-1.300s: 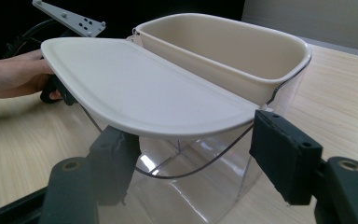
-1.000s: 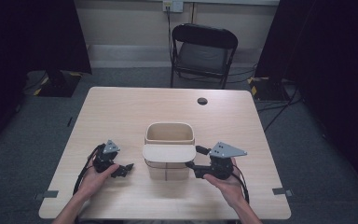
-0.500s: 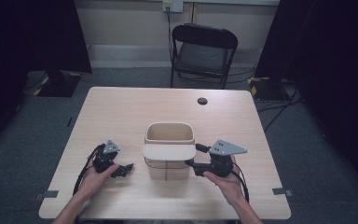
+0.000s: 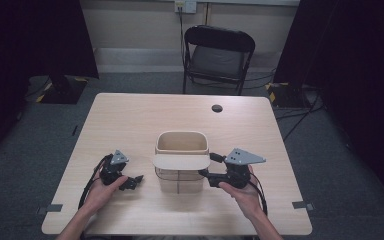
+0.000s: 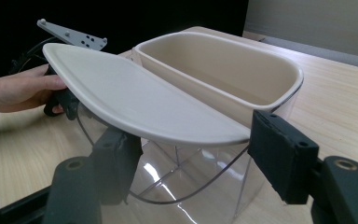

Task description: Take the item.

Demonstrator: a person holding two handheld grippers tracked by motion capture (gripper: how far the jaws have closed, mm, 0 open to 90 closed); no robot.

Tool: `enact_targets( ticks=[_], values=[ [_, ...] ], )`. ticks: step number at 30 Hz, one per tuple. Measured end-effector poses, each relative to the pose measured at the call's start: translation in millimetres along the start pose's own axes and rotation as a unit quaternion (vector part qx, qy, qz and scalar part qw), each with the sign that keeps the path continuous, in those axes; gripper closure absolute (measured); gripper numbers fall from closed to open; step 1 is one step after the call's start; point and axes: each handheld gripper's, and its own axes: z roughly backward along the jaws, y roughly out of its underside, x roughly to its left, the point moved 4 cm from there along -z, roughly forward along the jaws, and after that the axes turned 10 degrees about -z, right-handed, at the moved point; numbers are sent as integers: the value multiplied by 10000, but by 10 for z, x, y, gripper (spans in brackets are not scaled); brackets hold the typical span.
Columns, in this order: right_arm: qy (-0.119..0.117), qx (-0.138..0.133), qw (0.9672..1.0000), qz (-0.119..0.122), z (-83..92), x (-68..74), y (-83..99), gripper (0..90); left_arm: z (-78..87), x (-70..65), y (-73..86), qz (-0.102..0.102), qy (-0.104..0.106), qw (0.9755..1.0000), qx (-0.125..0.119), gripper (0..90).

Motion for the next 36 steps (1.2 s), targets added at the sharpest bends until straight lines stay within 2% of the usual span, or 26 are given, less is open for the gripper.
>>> enact_targets(
  ticks=[36],
  values=[
    [-23,-68,10000,-34,1,-6,-69,364,1,0,-1,-1,-5,10000,3,9]
  ],
)
